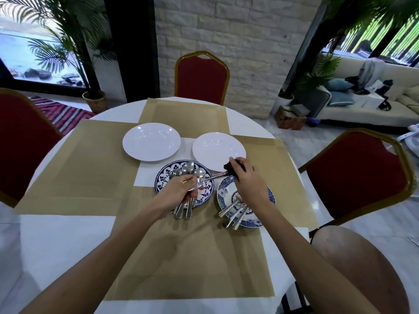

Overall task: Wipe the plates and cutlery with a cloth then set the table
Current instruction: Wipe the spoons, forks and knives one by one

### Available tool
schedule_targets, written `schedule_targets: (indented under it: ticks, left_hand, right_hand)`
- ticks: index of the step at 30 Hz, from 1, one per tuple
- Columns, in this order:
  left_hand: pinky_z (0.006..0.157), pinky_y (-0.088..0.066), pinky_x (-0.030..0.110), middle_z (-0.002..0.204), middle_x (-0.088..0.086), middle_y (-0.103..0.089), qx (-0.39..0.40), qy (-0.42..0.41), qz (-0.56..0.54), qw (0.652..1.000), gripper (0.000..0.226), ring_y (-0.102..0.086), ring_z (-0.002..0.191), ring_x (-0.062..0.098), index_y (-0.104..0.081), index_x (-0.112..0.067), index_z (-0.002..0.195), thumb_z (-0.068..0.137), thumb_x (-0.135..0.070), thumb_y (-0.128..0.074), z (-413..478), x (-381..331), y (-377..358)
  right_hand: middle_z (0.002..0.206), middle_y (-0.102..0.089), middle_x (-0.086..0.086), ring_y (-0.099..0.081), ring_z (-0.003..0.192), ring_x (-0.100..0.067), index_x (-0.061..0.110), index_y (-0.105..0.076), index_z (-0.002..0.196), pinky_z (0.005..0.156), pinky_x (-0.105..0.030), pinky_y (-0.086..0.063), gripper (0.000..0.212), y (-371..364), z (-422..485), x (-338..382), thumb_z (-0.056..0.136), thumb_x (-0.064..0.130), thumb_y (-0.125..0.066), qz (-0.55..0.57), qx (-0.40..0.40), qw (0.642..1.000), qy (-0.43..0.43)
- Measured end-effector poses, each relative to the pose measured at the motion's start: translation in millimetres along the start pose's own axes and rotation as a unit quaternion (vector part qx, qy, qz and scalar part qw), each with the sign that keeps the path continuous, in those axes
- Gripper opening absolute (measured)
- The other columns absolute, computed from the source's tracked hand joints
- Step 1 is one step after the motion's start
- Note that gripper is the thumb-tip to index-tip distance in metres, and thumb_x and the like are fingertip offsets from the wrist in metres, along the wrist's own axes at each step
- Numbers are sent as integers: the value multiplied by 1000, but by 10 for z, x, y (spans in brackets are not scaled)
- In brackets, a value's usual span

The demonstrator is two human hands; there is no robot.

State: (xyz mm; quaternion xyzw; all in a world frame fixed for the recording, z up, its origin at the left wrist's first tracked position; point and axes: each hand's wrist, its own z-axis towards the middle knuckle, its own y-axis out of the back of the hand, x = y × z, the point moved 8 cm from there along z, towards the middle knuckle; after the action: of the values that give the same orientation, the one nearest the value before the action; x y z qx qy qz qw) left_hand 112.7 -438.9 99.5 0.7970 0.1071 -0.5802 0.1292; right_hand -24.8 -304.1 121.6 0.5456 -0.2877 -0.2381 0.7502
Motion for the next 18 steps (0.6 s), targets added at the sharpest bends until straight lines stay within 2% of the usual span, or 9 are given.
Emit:
schedule_targets:
  ticks: [4,7,9,11,14,16,18]
  left_hand:
    - [46,-34,14,66,-1,-59,7,13,6,1000,25,-45,45,0,-56,-2,97,102,-21,-41,13,-20,21]
    - [51,-37,16,80,11,-65,38,36,55,997,24,-51,56,7,-59,-15,85,101,-25,-44,12,-7,73]
    - [52,-36,19,71,4,-67,57,58,94,992,26,-54,56,8,-66,-18,91,99,-32,-46,5,-14,118]
    - [50,-31,21,65,-6,-66,55,72,102,991,36,-55,52,4,-69,-19,88,97,-44,-45,12,-57,163]
    - [52,-29,20,76,-10,-68,40,73,16,996,44,-57,63,4,-70,-21,91,92,-57,-45,50,-129,182]
    - [58,-38,21,87,-10,-70,19,45,27,998,38,-60,76,7,-68,-22,102,88,-54,-55,92,-134,135]
    - [62,-43,21,90,-3,-71,-35,22,62,997,30,-60,76,7,-68,-20,102,88,-45,-61,143,-78,65]
  right_hand:
    - [135,-48,-13,-52,108,-38,18,-47,141,62,-48,-56,63,-52,-106,222,82,-1,-60,1,20,998,54]
    - [124,-53,-5,-55,108,-28,23,-55,130,67,-42,-55,42,-82,-185,287,89,20,-64,39,61,993,95]
    - [118,-54,0,-57,106,-22,27,-57,125,72,-37,-51,33,-96,-160,223,92,34,-61,40,98,992,75]
    - [116,-55,1,-56,105,-21,28,-56,121,79,-37,-49,31,-144,-138,202,93,40,-58,44,153,986,51]
    - [113,-59,-1,-56,105,-23,27,-59,118,86,-38,-47,29,-152,-132,248,92,42,-58,93,168,981,23]
    - [113,-59,-1,-56,105,-22,26,-59,120,86,-36,-45,30,-140,-150,272,93,40,-57,97,158,983,12]
    - [114,-57,-1,-55,107,-22,27,-58,123,83,-34,-42,33,-136,-185,283,94,40,-55,76,147,986,3]
